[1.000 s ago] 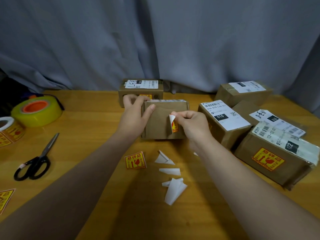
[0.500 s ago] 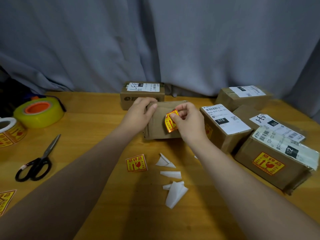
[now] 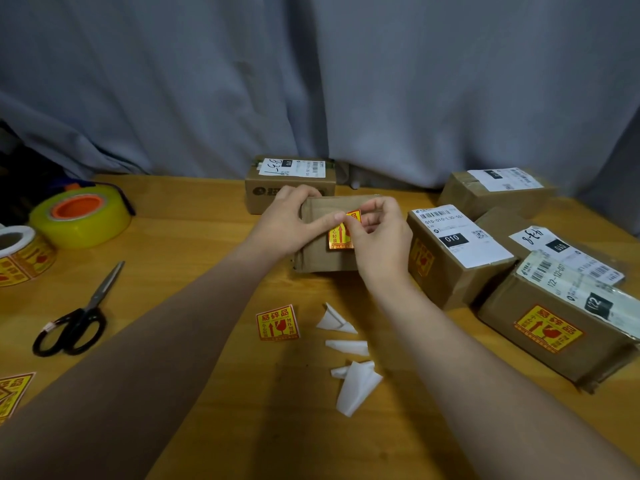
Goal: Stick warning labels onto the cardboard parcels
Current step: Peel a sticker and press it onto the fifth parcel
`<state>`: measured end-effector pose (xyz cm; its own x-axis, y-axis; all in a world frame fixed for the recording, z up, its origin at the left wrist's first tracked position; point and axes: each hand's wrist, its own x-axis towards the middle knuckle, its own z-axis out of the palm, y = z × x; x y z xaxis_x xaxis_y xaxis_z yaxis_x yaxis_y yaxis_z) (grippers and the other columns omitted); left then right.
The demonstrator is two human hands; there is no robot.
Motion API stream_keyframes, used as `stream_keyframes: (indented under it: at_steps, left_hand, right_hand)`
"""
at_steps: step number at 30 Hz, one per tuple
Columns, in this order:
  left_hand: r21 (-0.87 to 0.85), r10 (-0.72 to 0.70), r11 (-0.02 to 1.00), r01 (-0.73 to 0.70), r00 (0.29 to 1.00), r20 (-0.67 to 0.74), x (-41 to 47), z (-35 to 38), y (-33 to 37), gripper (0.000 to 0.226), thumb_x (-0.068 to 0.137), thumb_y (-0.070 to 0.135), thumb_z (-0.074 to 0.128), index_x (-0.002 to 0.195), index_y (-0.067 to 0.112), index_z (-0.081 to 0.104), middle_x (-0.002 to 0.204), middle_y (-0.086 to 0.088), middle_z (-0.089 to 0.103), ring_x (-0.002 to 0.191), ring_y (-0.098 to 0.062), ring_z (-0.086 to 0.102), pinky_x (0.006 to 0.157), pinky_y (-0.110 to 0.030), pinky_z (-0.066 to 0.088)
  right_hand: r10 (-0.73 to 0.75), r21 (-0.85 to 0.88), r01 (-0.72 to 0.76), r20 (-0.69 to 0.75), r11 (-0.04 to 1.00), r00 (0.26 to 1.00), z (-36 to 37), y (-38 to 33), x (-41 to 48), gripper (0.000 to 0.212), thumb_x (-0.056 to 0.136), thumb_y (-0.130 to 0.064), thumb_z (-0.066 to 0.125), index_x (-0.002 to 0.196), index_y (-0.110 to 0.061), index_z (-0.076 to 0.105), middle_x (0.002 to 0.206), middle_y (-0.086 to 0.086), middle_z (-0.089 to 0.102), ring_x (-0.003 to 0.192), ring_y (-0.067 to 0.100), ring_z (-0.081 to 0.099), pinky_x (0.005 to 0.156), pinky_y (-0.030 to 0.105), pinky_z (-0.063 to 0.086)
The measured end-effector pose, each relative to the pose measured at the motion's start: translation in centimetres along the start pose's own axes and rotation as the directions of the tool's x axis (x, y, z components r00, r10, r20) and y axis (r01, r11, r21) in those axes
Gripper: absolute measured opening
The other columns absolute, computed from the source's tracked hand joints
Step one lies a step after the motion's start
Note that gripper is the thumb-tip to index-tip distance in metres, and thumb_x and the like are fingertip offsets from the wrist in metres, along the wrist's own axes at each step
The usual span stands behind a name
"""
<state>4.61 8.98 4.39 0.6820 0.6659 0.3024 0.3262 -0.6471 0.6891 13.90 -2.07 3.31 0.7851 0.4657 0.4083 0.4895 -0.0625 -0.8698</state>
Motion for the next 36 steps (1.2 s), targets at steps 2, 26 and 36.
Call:
stream_keyframes:
  at_steps: [2, 26, 36]
  left_hand:
    - [0.001, -0.001, 1.000, 0.001, 1.000, -0.002, 0.0, 0.1, 0.0, 0.057, 0.075, 0.057, 0.064, 0.120, 0.023, 0.052, 0.113, 0.005, 0.042, 0.101, -0.009, 0.045, 0.081, -0.021, 0.036]
    - [0.112, 0.011, 0.994, -0.005, 0.999, -0.053, 0.4, 0.9, 0.0, 0.053, 0.081, 0.050, 0.063, 0.123, 0.021, 0.048, 0.111, 0.005, 0.044, 0.096, -0.010, 0.046, 0.077, -0.026, 0.041]
    - [-0.004, 0.028, 1.000, -0.028, 0.999, -0.026, 0.2, 0.9, -0.4, 0.043, 0.083, 0.044, 0.063, 0.116, 0.019, 0.048, 0.111, 0.006, 0.044, 0.099, -0.011, 0.049, 0.078, -0.027, 0.045]
  right_hand:
    - [0.004, 0.012, -0.004, -0.008, 1.000, 1.000, 0.2, 0.0, -0.1, 0.021, 0.082, -0.016, 0.071, 0.090, -0.019, 0.052, 0.074, -0.003, 0.059, 0.067, 0.010, 0.059, 0.066, 0.027, 0.053]
    - [-0.010, -0.105, 0.008, -0.019, 0.994, 1.000, 0.8, 0.2, 0.4, 0.017, 0.084, -0.015, 0.068, 0.093, -0.017, 0.054, 0.069, -0.008, 0.056, 0.069, 0.013, 0.059, 0.070, 0.039, 0.054]
    - [-0.134, -0.539, 0.116, 0.005, 0.835, 0.991, -0.6, 1.0, 2.4, 0.070, 0.069, -0.053, 0.073, 0.126, -0.025, 0.043, 0.129, 0.008, 0.040, 0.120, 0.028, 0.039, 0.097, 0.040, 0.034]
